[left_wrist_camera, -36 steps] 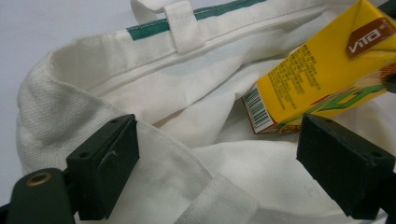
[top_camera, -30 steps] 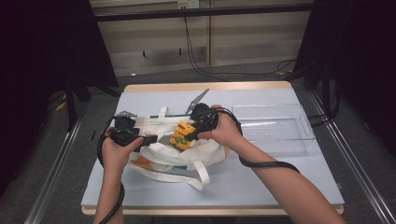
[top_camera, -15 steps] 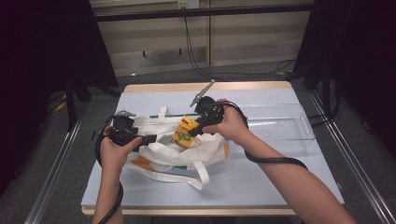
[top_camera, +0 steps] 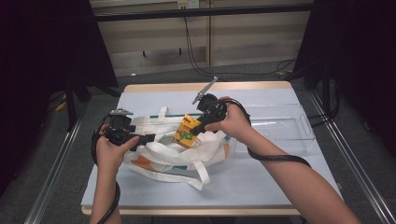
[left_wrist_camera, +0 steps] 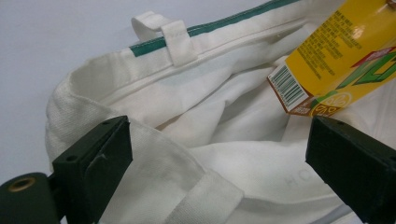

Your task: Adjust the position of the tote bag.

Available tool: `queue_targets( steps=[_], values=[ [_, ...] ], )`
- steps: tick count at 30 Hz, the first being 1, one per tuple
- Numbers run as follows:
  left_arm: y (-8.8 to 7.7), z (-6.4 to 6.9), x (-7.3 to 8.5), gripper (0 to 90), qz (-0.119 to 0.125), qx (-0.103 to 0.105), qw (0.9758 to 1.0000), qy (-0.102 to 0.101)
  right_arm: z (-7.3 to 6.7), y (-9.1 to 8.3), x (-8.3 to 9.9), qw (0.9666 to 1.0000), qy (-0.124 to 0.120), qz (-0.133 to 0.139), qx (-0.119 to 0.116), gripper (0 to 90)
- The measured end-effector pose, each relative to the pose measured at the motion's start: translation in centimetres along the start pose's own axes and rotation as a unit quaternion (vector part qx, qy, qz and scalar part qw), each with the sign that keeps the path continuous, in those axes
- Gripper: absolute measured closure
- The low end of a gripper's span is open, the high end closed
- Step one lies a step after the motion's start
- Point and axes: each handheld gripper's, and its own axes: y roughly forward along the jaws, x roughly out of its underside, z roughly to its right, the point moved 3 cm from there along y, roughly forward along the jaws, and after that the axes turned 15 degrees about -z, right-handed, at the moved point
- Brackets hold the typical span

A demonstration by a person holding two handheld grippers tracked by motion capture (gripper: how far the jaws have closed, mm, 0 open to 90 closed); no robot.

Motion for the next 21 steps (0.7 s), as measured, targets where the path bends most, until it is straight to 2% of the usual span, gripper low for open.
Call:
queue_targets(
  steps=[7,8,12,13,15,16,17,19,20,21],
  values=[
    [-0.4,1.1,-0.4,6.6,-0.001,0.008,0.9997,0.025,0.4,-1.2,0.4,1.0,0.004,-0.006,-0.003,51.9],
    [-0.2,1.2,-0.5,6.5,0.005,0.008,0.9997,0.024,0.4,-1.3,0.5,1.0,0.004,-0.006,-0.003,51.8],
    [0.2,1.8,-0.8,6.5,0.001,0.012,0.9993,0.036,0.6,-2.0,0.7,1.0,0.005,-0.004,-0.001,51.8],
    [0.2,1.9,-0.8,6.3,-0.004,0.016,0.9989,0.044,0.6,-2.2,0.8,1.0,0.005,-0.002,-0.002,51.8],
    [0.4,2.2,-1.0,6.1,0.001,0.021,0.999,0.04,0.7,-2.4,1.0,1.0,0.004,-0.005,0.001,51.7],
    [0.4,2.3,-1.0,6.1,-0.003,0.019,0.9987,0.047,0.7,-2.5,1.0,1.0,0.002,-0.006,0.004,51.7],
    [0.6,2.4,-1.1,6.2,0.002,0.021,0.9989,0.043,0.8,-2.7,1.2,1.0,0.002,-0.006,0.0,51.8],
    [0.7,2.6,-1.2,6.1,-0.002,0.023,0.9984,0.051,0.9,-3.0,1.4,1.0,0.004,-0.005,-0.001,51.7],
    [0.8,2.7,-1.2,6.1,0.003,0.021,0.9987,0.047,0.9,-3.1,1.5,1.0,0.004,-0.005,-0.002,51.7],
    [0.8,2.8,-1.2,6.1,-0.005,0.025,0.9983,0.053,1.0,-3.2,1.6,1.0,0.004,-0.006,0.0,51.7]
  ],
)
